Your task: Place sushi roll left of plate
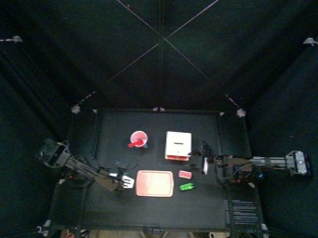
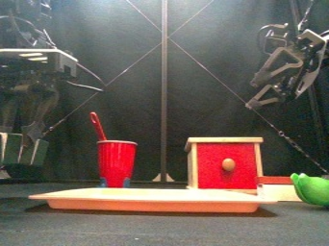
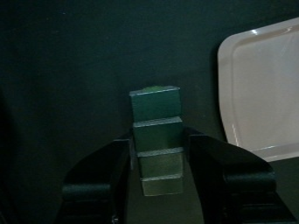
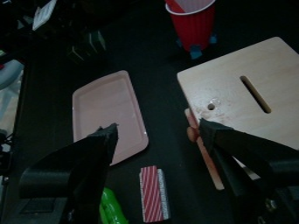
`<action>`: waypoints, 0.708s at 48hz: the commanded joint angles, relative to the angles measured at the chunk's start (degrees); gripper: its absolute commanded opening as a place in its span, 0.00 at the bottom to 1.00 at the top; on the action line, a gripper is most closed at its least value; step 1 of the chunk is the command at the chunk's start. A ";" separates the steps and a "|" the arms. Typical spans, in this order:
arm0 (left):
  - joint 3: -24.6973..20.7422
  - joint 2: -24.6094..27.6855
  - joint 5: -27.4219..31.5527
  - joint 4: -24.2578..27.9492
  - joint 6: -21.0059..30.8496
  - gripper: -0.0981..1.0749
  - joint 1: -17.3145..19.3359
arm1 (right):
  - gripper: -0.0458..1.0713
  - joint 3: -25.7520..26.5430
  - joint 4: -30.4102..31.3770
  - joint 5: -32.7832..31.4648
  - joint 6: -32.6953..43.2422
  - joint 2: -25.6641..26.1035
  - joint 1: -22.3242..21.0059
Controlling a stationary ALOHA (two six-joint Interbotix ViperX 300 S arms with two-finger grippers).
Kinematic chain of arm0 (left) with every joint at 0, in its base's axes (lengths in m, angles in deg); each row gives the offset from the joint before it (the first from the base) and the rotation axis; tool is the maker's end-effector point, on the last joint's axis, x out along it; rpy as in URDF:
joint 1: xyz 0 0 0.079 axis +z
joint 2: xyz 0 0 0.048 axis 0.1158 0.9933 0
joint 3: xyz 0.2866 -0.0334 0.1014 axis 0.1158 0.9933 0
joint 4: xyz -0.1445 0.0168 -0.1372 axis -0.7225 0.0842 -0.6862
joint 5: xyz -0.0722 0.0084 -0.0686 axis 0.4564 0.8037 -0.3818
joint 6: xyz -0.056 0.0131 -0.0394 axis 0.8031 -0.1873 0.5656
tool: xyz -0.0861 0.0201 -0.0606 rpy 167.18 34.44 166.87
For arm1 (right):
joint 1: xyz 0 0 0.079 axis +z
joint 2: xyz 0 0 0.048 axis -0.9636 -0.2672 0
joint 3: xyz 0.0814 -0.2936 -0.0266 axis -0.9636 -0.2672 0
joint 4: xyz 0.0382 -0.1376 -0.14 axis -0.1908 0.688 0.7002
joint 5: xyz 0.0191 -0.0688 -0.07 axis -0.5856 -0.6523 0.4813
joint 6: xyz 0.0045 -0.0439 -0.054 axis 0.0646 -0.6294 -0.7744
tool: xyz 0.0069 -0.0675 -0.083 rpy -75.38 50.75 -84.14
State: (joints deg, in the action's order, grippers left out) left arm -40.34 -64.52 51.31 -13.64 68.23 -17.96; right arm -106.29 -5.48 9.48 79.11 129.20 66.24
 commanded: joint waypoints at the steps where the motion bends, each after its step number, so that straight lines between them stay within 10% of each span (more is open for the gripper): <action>1: -0.18 -0.70 -0.88 0.09 0.26 0.50 -0.18 | 0.96 0.62 -0.26 0.18 0.00 -0.09 -0.18; 20: 2.37 -0.18 -3.43 0.18 1.58 0.52 0.26 | 0.96 0.53 -0.26 0.18 0.00 -0.18 -0.18; 34: 2.20 0.18 -3.43 0.18 1.93 0.74 0.35 | 0.96 0.44 -0.26 0.18 0.00 -0.18 -0.18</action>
State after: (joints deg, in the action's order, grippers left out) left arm -37.35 -64.25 47.88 -13.73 69.99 -17.70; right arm -106.29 -5.65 9.39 79.11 129.11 66.24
